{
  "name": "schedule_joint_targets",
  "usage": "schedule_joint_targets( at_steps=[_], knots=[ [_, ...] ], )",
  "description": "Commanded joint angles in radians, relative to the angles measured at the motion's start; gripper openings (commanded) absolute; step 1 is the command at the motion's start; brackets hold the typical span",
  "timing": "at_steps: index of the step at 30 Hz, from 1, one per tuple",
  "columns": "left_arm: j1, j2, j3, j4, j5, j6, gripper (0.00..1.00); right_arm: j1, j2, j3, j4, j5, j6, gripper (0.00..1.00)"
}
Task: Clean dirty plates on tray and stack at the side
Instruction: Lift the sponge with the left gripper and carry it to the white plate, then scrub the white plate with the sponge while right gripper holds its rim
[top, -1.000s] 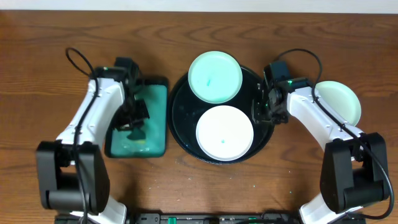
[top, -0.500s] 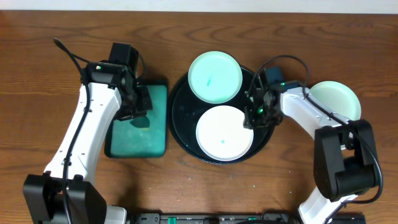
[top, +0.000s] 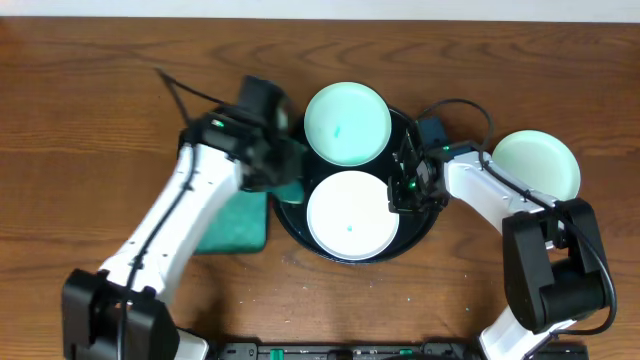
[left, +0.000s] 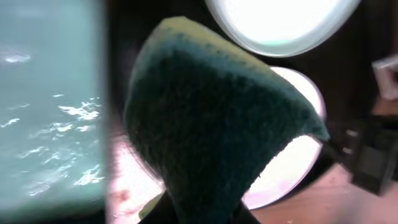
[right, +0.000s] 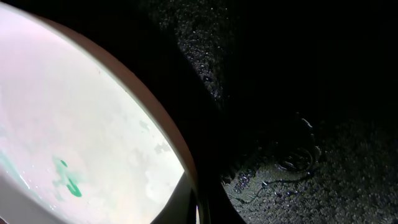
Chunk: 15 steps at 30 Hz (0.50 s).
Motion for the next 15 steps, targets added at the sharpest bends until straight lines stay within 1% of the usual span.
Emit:
schedule_joint_targets(
  at_steps=[1, 4, 6, 8, 12, 15],
  knots=[
    [-0.132, 0.047, -0.050, 0.103, 0.051, -0.136, 0.07, 0.008, 0.036, -0.042, -0.003, 0.094, 0.051, 0.01],
    [-0.227, 0.116, -0.057, 0.178, 0.054, -0.198, 0.07, 0.008, 0.036, -0.042, -0.004, 0.094, 0.051, 0.01],
    [-0.270, 0.162, -0.057, 0.218, 0.067, -0.210, 0.07, 0.008, 0.036, -0.042, -0.004, 0.094, 0.051, 0.01],
    [-0.326, 0.253, -0.057, 0.282, 0.118, -0.214, 0.07, 0.008, 0.036, -0.042, -0.004, 0.094, 0.051, 0.01],
    [-0.338, 0.370, -0.057, 0.298, 0.121, -0.212, 0.07, 0.009, 0.036, -0.042, -0.009, 0.093, 0.051, 0.01],
    [-0.313, 0.423, -0.057, 0.240, 0.030, -0.202, 0.07, 0.010, 0.036, -0.042, -0.020, 0.093, 0.050, 0.01]
  ],
)
